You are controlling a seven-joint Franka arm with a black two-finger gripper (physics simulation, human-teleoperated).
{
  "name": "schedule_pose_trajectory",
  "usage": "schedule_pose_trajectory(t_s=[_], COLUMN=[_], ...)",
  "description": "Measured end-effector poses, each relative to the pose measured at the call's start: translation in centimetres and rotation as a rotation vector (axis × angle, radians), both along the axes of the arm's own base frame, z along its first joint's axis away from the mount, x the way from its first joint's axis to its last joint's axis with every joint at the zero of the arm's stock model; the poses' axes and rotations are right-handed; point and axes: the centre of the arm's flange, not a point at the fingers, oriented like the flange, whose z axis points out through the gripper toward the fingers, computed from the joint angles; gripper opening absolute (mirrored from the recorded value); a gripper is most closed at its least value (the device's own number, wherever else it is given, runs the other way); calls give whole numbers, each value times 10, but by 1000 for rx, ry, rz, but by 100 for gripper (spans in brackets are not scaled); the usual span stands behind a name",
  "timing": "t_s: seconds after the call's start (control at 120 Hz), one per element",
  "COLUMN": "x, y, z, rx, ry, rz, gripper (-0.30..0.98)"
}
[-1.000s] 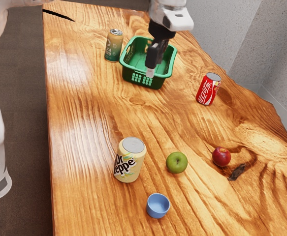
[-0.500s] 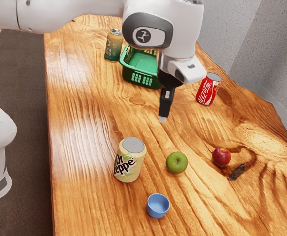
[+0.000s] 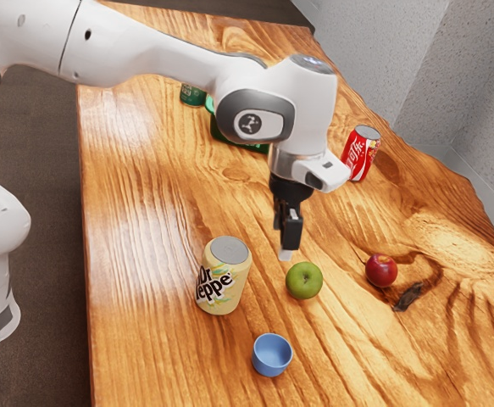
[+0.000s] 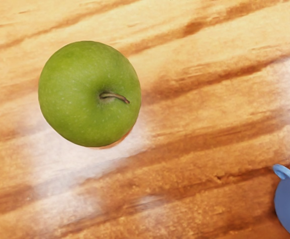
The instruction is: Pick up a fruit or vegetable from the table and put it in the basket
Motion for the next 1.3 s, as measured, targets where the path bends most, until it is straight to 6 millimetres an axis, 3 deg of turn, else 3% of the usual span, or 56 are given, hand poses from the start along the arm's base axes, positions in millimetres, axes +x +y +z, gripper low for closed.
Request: schedule_pose_trajectory(t_s=[0.383,0.583,1.142,1.3], x=[30,36,37,52], y=[13,11,15,14], z=[-39,-57,-71,-77], rx=[-76,-95,-80,-77], ry=[-65,-55,-49,-36], rz=[56,59,80,39], gripper=[66,66,66,66])
